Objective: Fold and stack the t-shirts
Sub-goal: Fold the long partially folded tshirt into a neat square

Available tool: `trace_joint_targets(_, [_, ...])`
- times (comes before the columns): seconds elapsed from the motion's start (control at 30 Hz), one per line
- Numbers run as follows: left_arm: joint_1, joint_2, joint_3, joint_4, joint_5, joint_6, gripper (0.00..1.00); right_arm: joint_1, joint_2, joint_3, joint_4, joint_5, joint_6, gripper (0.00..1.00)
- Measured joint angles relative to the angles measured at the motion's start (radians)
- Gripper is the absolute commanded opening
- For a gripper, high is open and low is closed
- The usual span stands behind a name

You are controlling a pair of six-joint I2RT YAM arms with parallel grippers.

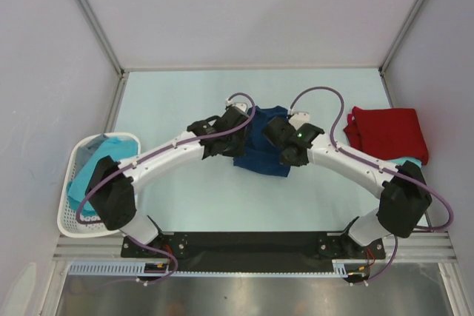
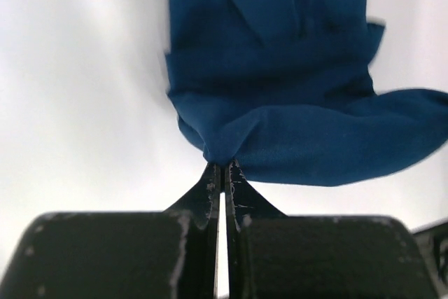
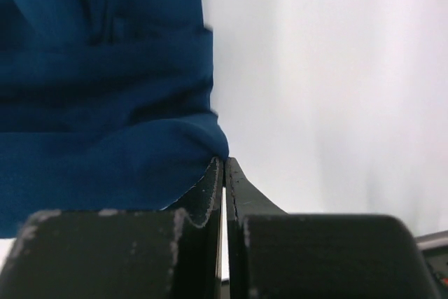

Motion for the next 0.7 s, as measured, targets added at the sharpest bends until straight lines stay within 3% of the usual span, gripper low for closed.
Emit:
trace_joint_targets(0.37, [0.134,0.212,0.229,-0.012,-0.027,0.071,0.00,-0.183,0.143,0.178,0.088,0.021,-0.142,0.00])
trace_joint_targets(0.7, [0.197,0.460,0.566,-0.074,-0.024,0.140,0.00,-0.249,0.323,0.332,0.124,0.027,-0.209,0.00])
